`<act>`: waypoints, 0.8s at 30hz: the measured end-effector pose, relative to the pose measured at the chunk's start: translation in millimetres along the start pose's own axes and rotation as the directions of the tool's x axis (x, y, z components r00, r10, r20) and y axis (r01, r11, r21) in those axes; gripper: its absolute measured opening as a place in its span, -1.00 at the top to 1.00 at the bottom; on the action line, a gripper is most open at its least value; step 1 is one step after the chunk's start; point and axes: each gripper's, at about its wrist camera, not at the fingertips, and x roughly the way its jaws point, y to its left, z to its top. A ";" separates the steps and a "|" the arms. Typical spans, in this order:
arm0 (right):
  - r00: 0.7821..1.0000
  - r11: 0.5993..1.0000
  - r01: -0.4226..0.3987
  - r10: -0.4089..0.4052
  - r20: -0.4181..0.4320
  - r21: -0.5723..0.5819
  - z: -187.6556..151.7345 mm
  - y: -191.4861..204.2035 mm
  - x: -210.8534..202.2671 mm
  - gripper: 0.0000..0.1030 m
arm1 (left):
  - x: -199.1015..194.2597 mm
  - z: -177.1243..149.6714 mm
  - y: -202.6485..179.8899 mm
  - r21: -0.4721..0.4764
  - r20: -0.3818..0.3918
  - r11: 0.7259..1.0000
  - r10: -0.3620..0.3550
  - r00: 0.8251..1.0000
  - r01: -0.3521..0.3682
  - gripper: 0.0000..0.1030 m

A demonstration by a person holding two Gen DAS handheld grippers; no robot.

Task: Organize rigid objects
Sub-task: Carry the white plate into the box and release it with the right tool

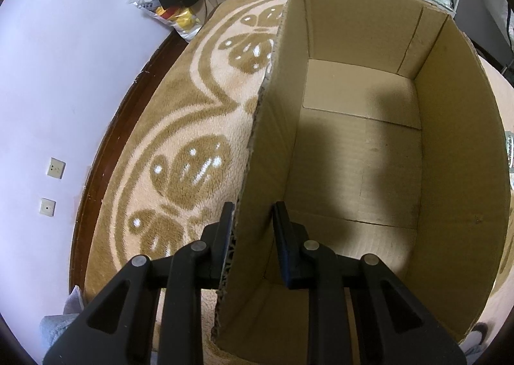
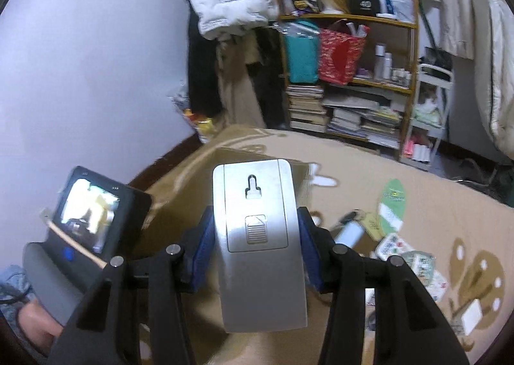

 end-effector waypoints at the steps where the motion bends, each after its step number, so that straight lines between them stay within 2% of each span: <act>1: 1.000 1.000 -0.018 0.018 -0.005 0.008 -0.8 2.2 1.9 0.00 | 0.1 -0.3 0.1 -0.001 0.000 1.000 0.000 1.000 0.000 0.57; 12: 0.993 0.992 -0.100 0.104 -0.050 0.073 -14.2 0.6 15.7 -0.01 | 2.3 -1.1 0.1 -0.007 -0.004 1.000 -0.005 1.000 0.005 0.57; 24: 0.995 0.996 -0.073 0.077 -0.071 0.060 -20.9 2.6 21.5 -0.02 | 3.4 -1.5 2.2 -0.010 -0.010 1.000 -0.005 1.000 0.005 0.56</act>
